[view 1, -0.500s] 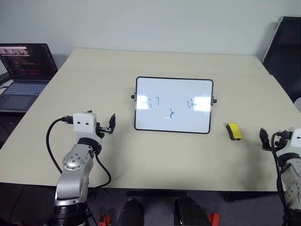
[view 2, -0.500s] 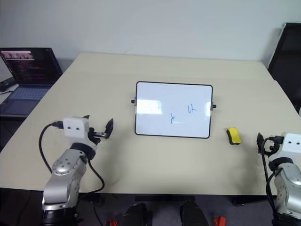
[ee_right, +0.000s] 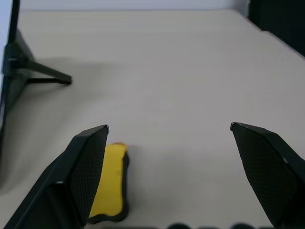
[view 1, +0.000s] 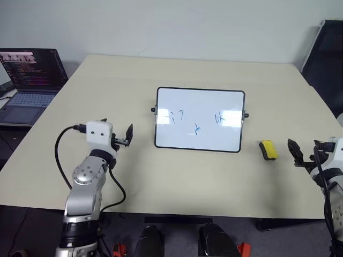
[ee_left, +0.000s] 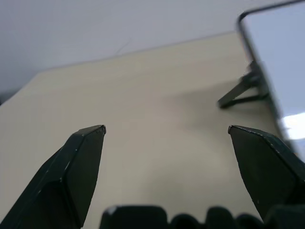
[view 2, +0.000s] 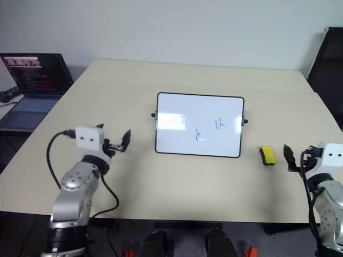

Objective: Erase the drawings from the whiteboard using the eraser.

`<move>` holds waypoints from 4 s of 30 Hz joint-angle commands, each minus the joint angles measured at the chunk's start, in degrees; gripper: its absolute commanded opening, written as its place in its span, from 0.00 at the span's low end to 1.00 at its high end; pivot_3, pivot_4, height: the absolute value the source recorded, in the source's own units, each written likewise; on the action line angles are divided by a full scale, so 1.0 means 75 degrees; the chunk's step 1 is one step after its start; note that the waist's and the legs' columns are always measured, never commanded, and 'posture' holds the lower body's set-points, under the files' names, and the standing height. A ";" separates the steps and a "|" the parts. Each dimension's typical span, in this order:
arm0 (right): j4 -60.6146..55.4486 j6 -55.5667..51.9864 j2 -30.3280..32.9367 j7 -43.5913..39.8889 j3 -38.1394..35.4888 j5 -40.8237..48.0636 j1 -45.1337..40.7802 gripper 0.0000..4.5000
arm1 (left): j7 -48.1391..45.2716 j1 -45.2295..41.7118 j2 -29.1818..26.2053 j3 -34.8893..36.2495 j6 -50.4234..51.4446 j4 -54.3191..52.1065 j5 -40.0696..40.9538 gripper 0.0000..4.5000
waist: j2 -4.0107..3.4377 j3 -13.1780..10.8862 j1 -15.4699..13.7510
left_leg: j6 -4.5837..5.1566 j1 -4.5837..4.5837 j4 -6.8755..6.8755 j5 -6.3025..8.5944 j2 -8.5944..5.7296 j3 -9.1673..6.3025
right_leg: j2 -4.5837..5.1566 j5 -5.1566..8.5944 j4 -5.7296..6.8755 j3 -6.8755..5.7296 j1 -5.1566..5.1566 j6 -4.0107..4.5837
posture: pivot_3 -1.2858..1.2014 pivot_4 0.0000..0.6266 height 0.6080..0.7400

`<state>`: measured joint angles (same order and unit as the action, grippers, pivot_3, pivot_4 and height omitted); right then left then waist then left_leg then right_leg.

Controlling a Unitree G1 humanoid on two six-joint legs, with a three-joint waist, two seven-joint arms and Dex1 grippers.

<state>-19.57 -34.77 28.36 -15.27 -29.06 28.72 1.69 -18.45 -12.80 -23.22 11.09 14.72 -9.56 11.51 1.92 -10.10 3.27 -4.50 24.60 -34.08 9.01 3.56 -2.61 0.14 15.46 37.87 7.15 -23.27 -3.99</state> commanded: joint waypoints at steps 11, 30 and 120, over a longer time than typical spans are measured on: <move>-0.1529 -0.2539 -0.0250 0.1379 0.0726 0.0922 -0.0841 0.99 | -0.5119 -0.2584 -0.1548 -0.1495 0.1067 0.0651 0.2107 1.00 | -0.0001 -0.0001 0.0008 | 0.0001 0.0007 -0.0006 0.0000 -0.0001 -0.0008 | -0.0001 0.0000 -0.0001 -0.0006 -0.0002 0.0001 | 0.52 0.24 1.00; 0.0391 -0.1834 -0.0416 0.1283 0.1633 -0.0541 -0.1621 0.99 | -0.6216 -0.3150 -0.1458 -0.2237 0.0817 0.0856 0.1744 1.00 | -0.0006 -0.0004 0.0033 | 0.0004 0.0021 0.0004 -0.0001 0.0004 -0.0012 | -0.0011 0.0003 0.0007 -0.0006 -0.0018 -0.0003 | 0.52 0.24 1.00; 0.1792 -0.0235 0.0237 -0.0920 0.5547 -0.4923 -0.4597 0.25 | -0.5395 -0.1978 -0.1933 -0.1838 0.1645 0.0071 0.1798 1.00 | -0.0004 -0.0005 0.0013 | 0.0008 0.0021 -0.0100 -0.0005 0.0006 -0.0011 | -0.0009 -0.0021 0.0027 -0.0002 0.0001 -0.0008 | 0.52 0.24 1.00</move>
<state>-6.31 -35.74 30.01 -21.29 12.67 -7.88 -33.07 -58.49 -27.28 -37.58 -4.11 28.16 -7.40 24.32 1.88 -10.14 3.37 -4.44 24.76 -34.83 8.98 3.60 -2.70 0.07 15.29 38.08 7.13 -23.26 -4.05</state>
